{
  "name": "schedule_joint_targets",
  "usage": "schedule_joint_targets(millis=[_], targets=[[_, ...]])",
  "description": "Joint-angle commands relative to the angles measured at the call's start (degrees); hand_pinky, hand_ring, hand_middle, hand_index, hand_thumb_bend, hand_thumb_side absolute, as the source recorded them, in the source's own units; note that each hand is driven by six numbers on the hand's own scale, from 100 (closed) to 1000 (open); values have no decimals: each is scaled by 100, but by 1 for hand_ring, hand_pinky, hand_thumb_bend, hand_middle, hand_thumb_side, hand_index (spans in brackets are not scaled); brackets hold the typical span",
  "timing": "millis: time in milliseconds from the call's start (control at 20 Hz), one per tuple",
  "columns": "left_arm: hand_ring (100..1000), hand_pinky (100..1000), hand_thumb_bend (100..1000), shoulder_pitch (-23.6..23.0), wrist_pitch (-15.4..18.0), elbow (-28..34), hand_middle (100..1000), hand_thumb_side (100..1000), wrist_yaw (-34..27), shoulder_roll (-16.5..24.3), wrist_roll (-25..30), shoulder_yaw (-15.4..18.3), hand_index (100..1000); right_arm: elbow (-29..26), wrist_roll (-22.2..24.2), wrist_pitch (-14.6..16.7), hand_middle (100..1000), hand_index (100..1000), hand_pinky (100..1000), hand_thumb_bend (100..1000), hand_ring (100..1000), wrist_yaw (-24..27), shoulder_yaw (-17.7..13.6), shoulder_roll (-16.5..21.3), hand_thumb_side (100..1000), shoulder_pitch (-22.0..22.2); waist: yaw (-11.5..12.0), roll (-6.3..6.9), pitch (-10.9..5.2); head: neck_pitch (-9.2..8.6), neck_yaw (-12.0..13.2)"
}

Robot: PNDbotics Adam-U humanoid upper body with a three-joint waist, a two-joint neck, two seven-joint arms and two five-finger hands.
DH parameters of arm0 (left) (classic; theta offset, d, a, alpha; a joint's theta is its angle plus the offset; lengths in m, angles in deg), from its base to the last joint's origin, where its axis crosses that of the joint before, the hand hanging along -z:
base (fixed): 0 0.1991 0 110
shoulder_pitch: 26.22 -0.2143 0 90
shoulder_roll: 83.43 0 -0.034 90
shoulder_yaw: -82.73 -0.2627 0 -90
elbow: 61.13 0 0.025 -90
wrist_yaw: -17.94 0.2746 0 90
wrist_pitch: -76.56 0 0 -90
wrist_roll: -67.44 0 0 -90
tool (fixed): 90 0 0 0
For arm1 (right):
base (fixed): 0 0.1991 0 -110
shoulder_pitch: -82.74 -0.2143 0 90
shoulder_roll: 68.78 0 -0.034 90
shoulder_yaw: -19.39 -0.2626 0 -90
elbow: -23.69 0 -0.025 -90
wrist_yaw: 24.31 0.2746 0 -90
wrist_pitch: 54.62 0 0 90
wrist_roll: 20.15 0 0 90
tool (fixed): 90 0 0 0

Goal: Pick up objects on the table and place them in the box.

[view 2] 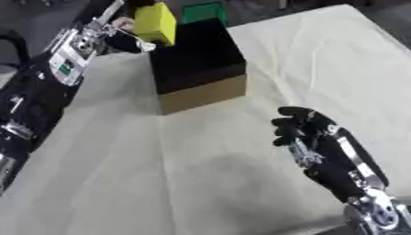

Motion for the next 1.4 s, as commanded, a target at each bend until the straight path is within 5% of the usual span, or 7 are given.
schedule_joint_targets(millis=[50, 400, 650, 800, 850, 950, 1400], targets=[[556, 695, 568, 89, 100, -21, 508, 217, 183, -6, -33, -27, 697, -76, 33, 6, 543, 808, 628, 134, 814, 48, -3, 16, 422, -73, -8, -65, -119, -58, -6], [647, 734, 652, -5, 230, -125, 620, 366, 647, -100, 181, -114, 765, -74, 29, 3, 543, 807, 629, 135, 814, 54, -7, 12, 419, -71, 20, -69, -127, -49, -26], [695, 762, 883, -80, 354, -146, 707, 643, 707, -106, 459, -123, 817, -78, 17, 4, 543, 807, 629, 136, 814, 56, -17, 14, 420, -53, 76, -90, -133, -35, -48], [704, 773, 803, -152, 416, -47, 725, 690, 386, -63, 520, -105, 817, -86, 6, 6, 543, 807, 629, 137, 814, 55, -28, 16, 418, -43, 144, -118, -133, -31, -80], [672, 775, 636, -184, 424, 39, 679, 764, 159, -36, 495, -79, 793, -88, -1, 7, 543, 807, 629, 144, 814, 54, -35, 22, 419, -32, 186, -135, -139, -18, -97], [634, 777, 549, -278, 409, 279, 627, 690, -551, 49, 439, -60, 757, -96, -17, 13, 543, 806, 629, 138, 814, 50, -55, 40, 416, -6, 284, -168, -157, 15, -132], [605, 774, 474, -1324, 15, 2907, 582, 590, -4214, 1148, 696, -184, 709, -149, -195, 56, 543, 805, 630, 142, 813, 33, -250, 132, 406, 102, 981, -278, -200, 277, -186]])
